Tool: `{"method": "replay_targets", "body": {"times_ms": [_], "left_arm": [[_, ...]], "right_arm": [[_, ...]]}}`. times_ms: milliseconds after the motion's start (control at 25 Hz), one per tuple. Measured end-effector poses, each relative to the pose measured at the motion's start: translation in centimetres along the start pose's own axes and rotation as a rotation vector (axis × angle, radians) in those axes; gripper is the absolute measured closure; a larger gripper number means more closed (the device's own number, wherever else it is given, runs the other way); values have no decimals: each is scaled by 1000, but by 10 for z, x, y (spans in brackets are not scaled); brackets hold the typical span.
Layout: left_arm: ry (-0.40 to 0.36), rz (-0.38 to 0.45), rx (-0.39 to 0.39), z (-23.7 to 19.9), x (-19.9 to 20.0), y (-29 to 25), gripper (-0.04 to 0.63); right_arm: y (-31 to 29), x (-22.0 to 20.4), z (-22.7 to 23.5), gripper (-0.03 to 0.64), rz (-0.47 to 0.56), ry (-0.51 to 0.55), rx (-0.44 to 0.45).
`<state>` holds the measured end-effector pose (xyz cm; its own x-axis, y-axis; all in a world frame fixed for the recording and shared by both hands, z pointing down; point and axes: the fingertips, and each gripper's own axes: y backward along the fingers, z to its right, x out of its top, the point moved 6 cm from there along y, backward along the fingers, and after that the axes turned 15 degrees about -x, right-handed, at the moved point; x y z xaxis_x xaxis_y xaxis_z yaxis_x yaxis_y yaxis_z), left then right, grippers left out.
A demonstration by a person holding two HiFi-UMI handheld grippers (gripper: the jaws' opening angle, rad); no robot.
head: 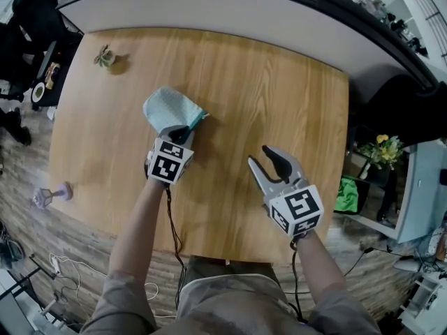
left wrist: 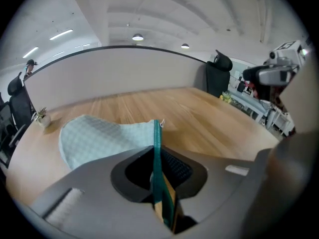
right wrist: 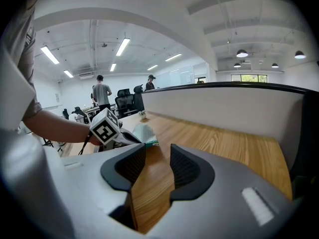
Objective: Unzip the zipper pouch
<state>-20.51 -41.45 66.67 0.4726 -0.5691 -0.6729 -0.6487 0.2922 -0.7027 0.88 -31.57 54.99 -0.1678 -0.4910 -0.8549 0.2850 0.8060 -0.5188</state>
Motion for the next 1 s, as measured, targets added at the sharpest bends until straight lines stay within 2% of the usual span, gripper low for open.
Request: {"method": "replay_targets", "body": {"times_ms": [240,360,440,720,840,1000], "left_arm": [[-42,117,-55,36,25,80,561],[-67,122,-47,57,37,123,561],[-89,135,-54,75,46,151,561],[-174,260,-79,157,78,243,561],[-196,338,-91,193,89,276,560],[-247,398,-102,233,96,311,560]], "right_arm": [[28,29,-3,453,68,6,37],[50,49,-2,453,117,-137,131],[67,64,-1,453,156,-191,181],[135,101,-9,453,278,-78,211],[167,113,-17,453,330,-36,242],[205,123,-32,453,385,26,296]]}}
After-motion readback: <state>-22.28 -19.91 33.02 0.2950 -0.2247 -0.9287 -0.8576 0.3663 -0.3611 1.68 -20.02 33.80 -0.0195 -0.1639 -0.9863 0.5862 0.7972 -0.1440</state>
